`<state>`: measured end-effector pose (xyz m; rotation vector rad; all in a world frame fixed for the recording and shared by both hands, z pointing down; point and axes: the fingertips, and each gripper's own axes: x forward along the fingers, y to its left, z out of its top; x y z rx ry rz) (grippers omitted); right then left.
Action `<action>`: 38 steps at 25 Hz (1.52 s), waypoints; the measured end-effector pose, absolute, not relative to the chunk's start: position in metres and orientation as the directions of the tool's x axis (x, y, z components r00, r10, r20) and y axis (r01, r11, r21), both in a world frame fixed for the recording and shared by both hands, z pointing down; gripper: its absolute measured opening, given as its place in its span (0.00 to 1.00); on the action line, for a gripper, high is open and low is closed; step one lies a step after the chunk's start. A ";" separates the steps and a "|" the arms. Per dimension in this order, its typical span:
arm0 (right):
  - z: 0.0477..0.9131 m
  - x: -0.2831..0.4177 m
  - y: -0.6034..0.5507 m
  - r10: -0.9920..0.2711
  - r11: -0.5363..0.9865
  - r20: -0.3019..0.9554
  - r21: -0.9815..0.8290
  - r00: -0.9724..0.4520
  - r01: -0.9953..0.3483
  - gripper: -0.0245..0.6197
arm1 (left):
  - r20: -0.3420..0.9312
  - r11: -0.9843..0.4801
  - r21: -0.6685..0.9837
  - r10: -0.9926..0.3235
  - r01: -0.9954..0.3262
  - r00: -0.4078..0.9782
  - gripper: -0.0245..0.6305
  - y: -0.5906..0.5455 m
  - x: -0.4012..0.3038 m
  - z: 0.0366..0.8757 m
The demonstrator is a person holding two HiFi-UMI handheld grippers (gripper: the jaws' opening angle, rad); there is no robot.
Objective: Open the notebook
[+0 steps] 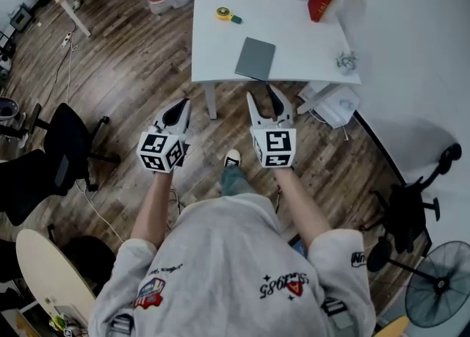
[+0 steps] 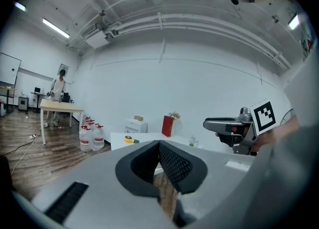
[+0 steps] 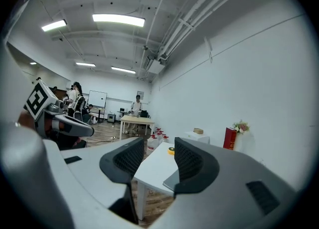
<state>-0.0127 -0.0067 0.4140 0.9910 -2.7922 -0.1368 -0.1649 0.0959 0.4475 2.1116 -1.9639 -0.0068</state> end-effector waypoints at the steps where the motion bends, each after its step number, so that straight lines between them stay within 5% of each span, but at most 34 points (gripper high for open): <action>1: 0.412 -0.019 -0.021 -0.628 0.777 0.130 0.153 -0.767 -0.611 0.31 | 0.174 -0.050 0.189 -0.981 -0.981 0.084 0.04 0.082 -0.170 0.447; 14: 0.432 -0.077 -0.204 -0.596 0.803 0.195 0.155 -0.779 -0.575 0.31 | 0.218 -0.030 0.185 -0.973 -0.982 0.071 0.04 -0.099 -0.221 0.447; 38: 0.601 -0.142 -0.268 -0.611 0.788 0.498 0.308 -0.615 -0.533 0.32 | 0.365 -0.076 0.299 -0.912 -0.951 0.187 0.04 -0.177 -0.300 0.552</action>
